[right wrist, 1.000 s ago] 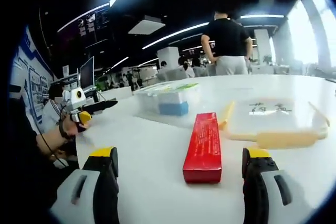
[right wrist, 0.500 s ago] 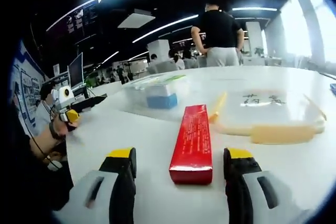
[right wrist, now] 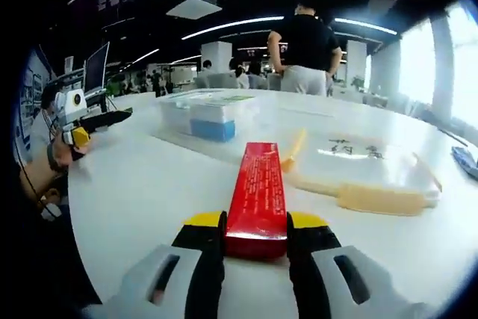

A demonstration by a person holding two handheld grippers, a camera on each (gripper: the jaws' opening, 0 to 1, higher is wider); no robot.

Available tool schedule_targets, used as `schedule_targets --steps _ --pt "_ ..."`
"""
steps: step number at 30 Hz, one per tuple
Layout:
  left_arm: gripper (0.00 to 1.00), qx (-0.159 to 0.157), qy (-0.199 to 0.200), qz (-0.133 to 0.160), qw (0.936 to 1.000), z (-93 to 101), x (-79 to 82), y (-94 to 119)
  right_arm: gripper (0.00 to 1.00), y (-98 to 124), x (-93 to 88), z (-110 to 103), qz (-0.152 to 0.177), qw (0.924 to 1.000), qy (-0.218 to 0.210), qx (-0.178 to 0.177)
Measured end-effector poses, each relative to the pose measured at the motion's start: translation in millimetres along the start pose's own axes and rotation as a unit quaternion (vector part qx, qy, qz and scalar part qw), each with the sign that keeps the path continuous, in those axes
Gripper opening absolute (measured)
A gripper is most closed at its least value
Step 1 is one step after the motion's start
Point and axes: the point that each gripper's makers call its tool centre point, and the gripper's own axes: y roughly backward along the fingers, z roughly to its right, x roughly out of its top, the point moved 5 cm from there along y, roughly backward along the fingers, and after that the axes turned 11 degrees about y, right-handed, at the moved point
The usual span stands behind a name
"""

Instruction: Arrange the small medicine boxes into an aligned row inside the storage area until every box is upright, visible, and separated from the surrounding clutter.

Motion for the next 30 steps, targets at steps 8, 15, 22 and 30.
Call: schedule_targets --steps 8,15,22,30 --pt "0.93 -0.006 0.003 -0.002 1.0 1.8 0.0 -1 0.28 0 3.1 -7 0.01 0.9972 -0.071 0.022" --pt "0.91 -0.01 -0.001 0.0 0.9999 3.8 1.0 -1 0.28 10 13.2 -5 0.048 0.9714 -0.212 0.097" --pt "0.89 -0.026 -0.004 -0.001 0.9996 5.7 4.1 -3 0.28 22 26.9 -14 0.07 0.9307 -0.296 0.203" --pt "0.8 -0.064 -0.025 -0.002 0.9976 17.8 10.8 -12 0.28 32 43.5 -47 0.051 0.8776 -0.334 0.341"
